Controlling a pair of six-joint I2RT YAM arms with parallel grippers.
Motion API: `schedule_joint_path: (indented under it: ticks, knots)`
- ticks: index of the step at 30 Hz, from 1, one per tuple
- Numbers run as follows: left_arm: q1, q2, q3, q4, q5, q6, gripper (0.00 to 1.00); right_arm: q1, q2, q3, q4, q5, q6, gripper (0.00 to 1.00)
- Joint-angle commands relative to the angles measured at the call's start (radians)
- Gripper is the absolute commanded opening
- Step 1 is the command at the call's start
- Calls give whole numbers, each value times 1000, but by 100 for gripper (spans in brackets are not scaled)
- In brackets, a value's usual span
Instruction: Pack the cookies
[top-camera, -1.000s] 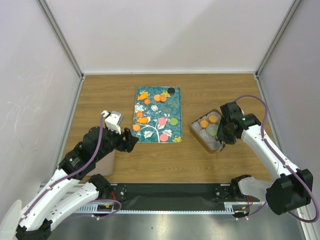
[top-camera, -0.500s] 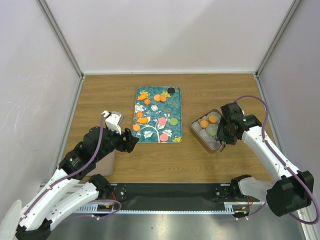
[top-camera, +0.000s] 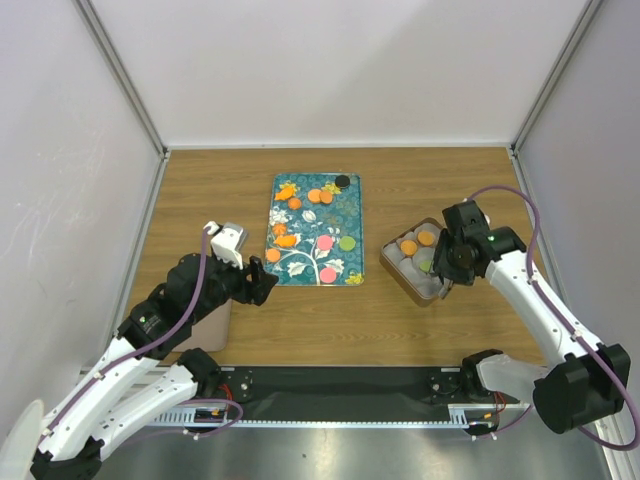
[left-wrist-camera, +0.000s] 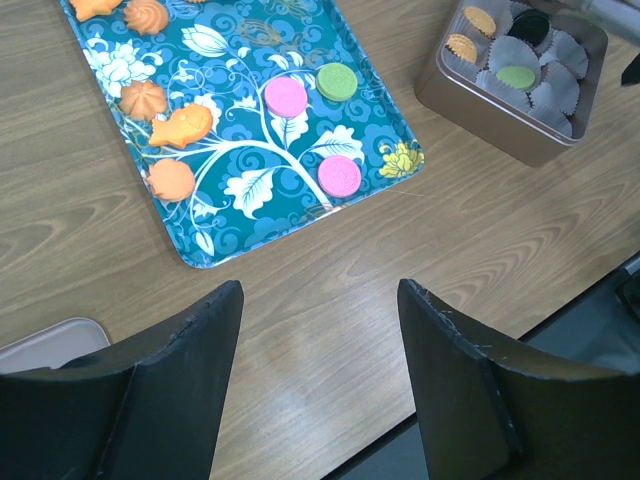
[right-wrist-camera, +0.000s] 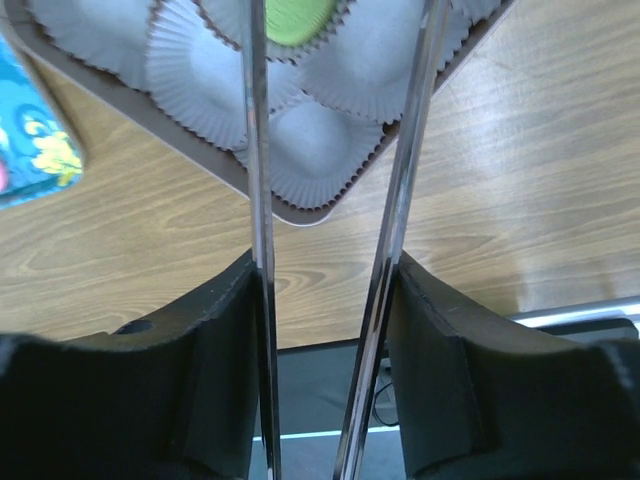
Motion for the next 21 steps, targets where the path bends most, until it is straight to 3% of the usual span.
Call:
schedule_joint_path:
  ticks: [1, 12, 21]
  knots:
    - [-9, 2, -4, 18, -24, 6, 70, 24, -23, 94, -2, 29, -21, 52]
    - [-9, 22, 7, 2, -102, -9, 70, 182, 43, 193, 60, 4, -49, 54]
    - [-9, 76, 44, -63, -235, -57, 69, 398, 254, 214, 228, -92, -119, 54]
